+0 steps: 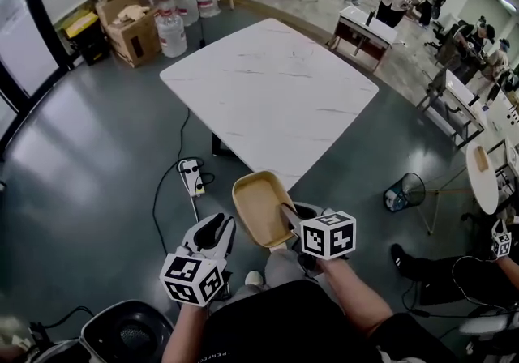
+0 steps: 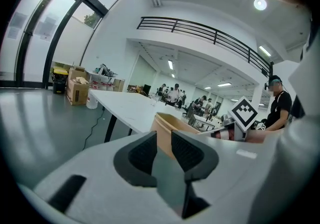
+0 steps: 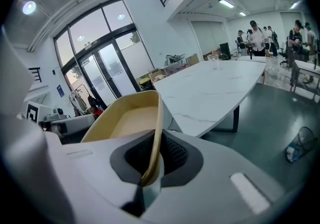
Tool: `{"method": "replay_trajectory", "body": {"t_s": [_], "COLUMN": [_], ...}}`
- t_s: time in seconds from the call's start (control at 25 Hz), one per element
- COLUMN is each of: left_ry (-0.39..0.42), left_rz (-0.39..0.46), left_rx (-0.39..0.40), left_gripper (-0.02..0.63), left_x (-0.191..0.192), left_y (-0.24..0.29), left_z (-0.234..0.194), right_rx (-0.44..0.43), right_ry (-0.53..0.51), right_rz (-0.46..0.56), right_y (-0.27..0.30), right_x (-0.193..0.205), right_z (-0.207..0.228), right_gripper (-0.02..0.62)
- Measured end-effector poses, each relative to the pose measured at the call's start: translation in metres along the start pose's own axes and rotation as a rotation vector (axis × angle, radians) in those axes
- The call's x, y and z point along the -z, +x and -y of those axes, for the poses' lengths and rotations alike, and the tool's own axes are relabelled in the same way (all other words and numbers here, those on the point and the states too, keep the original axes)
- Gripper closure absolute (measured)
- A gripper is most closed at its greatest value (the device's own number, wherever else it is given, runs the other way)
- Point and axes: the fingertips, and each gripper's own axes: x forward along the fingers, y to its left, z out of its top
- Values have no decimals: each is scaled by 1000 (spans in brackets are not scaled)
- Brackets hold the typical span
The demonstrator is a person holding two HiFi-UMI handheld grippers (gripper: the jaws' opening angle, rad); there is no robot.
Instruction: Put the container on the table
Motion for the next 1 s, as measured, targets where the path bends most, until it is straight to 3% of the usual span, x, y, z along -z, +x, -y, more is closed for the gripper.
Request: {"method": "replay_trajectory", "body": {"t_s": [0.32, 1.0], "left_ry": [0, -40], "left_rz": [-10, -15], "left_rx": [17, -13], "left_gripper": [500, 497], "left_x": [-16, -72], "left_y": [37, 177], "left_z": [-7, -38], "right_rx": [-1, -11], "right_ry": [-1, 4], "right_rz": [9, -24], "right_y": [21, 78], "right_x": [-28, -118], "right_z": [19, 125], "right_gripper": [583, 583]}}
